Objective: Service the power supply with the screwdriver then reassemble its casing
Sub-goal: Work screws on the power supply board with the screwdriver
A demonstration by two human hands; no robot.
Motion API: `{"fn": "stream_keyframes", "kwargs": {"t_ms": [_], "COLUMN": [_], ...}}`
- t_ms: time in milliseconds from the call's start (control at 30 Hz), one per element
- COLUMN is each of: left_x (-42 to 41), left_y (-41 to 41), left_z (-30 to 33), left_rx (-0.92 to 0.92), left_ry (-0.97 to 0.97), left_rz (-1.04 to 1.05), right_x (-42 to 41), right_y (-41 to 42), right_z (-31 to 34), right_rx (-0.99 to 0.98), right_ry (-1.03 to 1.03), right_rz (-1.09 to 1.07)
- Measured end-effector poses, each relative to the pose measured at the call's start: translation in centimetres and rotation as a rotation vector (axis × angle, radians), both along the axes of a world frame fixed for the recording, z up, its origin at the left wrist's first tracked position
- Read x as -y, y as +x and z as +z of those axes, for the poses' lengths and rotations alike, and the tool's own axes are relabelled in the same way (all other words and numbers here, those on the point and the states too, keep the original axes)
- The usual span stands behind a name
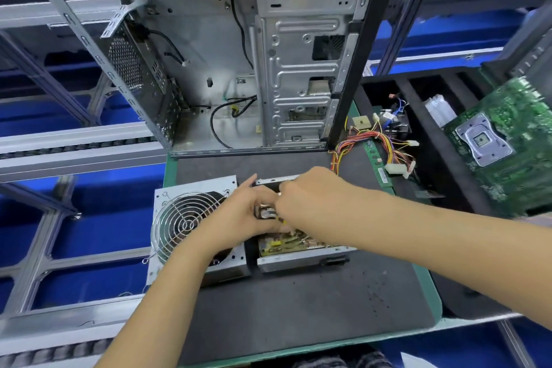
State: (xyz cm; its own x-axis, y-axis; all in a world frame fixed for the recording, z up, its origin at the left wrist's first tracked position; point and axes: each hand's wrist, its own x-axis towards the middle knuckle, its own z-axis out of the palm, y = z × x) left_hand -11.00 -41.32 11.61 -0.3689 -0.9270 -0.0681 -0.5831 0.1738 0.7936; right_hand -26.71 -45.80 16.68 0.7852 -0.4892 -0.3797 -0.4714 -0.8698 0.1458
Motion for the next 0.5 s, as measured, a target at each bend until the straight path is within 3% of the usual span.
{"fn": "stream_keyframes", "kwargs": {"t_ms": [133, 200, 300, 400, 500], "left_x": [1.7, 2.6, 3.3, 3.5, 3.1], "left_y": [-3.3, -5.6, -8.1, -9.0, -9.0], "left_z": [1.5, 2.3, 2.6, 1.8, 0.6], "left_rx": [-0.087, -0.111, -0.126, -0.125, -0.176], "left_ry": [-0.041, -0.057, -0.118, -0.220, -0.203], "left_rz": [0.058, 0.086, 0.121, 0.236, 0.358], "right_x": [0.7, 1.3, 2.4, 3.1, 2.0], "right_y": [-4.2, -6.2, -9.5, -14.0, -17.3], "right_z": [1.5, 1.0, -0.7, -3.9, -8.0], "right_rx": [0.058, 0.047, 0.211, 0.424, 0.648], "right_ry": [-0.109, -0.079, 0.009, 0.328, 0.696], "right_rz": [-0.021, -0.144, -0.350, -0.553, -0.801]}}
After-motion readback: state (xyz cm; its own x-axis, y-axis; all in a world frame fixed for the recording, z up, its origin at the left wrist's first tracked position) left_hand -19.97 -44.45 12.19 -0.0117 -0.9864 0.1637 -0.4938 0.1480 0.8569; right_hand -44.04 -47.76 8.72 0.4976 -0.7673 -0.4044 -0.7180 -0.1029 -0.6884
